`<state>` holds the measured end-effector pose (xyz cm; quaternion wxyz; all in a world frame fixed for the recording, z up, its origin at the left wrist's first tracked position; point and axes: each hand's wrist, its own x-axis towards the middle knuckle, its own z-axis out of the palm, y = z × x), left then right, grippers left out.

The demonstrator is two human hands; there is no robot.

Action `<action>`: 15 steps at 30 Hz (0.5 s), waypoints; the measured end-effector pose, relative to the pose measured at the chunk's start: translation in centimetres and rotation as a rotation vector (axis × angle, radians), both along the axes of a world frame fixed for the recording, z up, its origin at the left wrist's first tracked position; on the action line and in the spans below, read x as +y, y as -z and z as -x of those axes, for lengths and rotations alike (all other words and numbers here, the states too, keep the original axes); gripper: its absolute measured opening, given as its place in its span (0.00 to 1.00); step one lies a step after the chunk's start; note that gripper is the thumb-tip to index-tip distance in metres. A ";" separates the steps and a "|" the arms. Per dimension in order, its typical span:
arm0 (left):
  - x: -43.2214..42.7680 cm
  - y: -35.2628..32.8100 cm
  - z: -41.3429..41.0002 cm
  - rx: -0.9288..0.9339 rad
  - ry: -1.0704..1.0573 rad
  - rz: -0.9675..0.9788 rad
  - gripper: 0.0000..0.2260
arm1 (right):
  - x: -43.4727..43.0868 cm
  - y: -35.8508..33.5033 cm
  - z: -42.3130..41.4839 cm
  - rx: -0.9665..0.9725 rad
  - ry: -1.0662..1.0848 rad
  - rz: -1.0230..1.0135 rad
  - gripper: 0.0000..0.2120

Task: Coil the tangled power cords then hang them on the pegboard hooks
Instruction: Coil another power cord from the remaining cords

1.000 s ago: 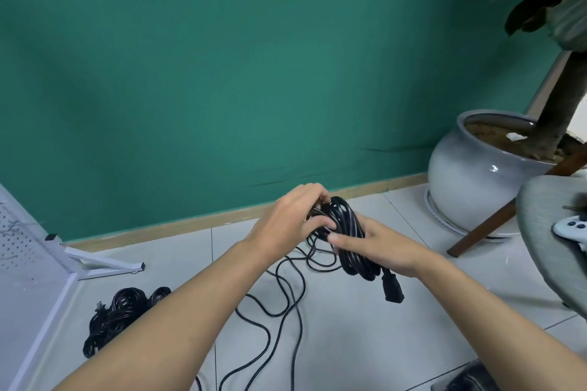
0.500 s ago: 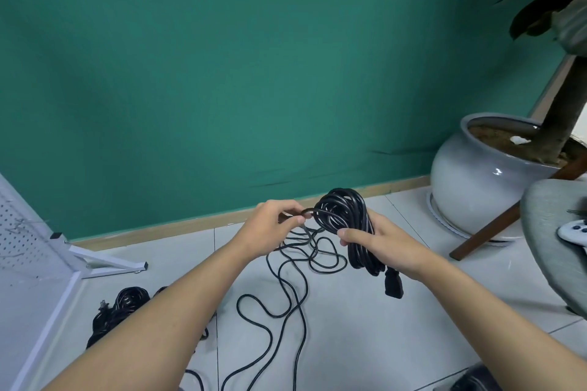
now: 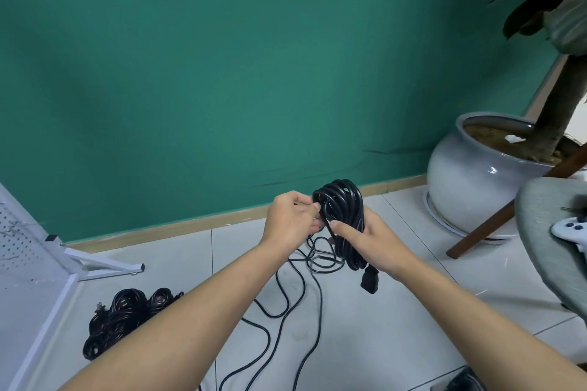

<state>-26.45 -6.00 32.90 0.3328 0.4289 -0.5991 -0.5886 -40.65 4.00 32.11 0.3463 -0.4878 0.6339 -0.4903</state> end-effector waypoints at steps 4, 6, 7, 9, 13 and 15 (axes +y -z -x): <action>0.1 0.3 0.2 0.039 -0.017 -0.063 0.05 | -0.1 0.0 0.2 0.036 -0.003 -0.029 0.08; 0.1 0.4 0.2 0.069 0.005 -0.097 0.04 | -0.1 -0.1 0.4 0.045 -0.009 -0.035 0.08; 0.0 0.4 0.1 0.096 0.030 -0.118 0.04 | -0.1 -0.1 0.4 0.042 -0.005 -0.033 0.07; -0.3 0.7 -0.2 0.140 0.100 -0.150 0.05 | -0.1 -0.4 0.5 0.015 0.004 -0.020 0.04; -0.3 2.3 -0.7 -0.149 0.426 -0.016 0.16 | 0.0 -1.0 1.0 -0.085 0.019 0.011 0.06; 0.4 3.0 -0.8 -0.331 0.646 0.134 0.21 | 0.0 -1.3 1.1 -0.151 0.020 0.023 0.09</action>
